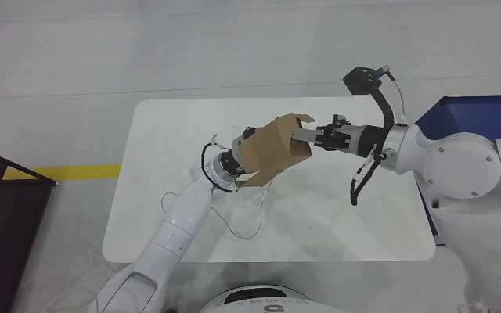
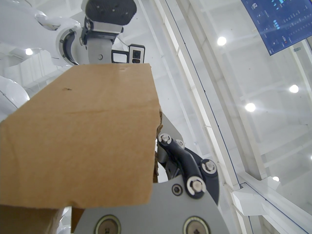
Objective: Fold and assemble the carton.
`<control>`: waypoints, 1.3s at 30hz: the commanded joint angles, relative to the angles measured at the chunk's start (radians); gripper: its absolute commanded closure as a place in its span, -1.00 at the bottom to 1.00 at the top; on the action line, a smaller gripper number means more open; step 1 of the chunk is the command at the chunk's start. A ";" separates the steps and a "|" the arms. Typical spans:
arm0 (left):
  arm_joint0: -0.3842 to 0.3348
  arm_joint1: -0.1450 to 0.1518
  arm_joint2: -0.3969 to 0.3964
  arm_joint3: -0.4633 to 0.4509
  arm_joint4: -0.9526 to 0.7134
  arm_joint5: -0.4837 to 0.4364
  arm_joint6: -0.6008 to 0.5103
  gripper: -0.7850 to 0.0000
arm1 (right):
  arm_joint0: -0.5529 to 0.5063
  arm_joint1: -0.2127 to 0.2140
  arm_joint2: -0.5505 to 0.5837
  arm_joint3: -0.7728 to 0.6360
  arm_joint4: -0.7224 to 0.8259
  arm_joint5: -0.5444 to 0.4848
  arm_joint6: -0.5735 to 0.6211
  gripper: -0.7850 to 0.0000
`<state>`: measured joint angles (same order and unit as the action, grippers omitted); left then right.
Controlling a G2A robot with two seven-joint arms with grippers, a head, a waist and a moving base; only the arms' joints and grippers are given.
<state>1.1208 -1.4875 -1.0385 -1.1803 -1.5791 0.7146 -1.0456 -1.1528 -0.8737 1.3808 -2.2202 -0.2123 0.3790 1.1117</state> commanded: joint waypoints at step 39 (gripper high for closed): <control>-0.048 0.001 -0.003 0.042 -0.065 0.037 -0.022 1.00 | -0.001 -0.012 0.058 0.120 0.160 0.063 -0.232 -1.00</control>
<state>1.0736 -1.4865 -1.0457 -1.1365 -1.6416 0.7498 -1.0703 -1.1625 -0.8848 1.4568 -2.1097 -0.0417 0.4328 0.8883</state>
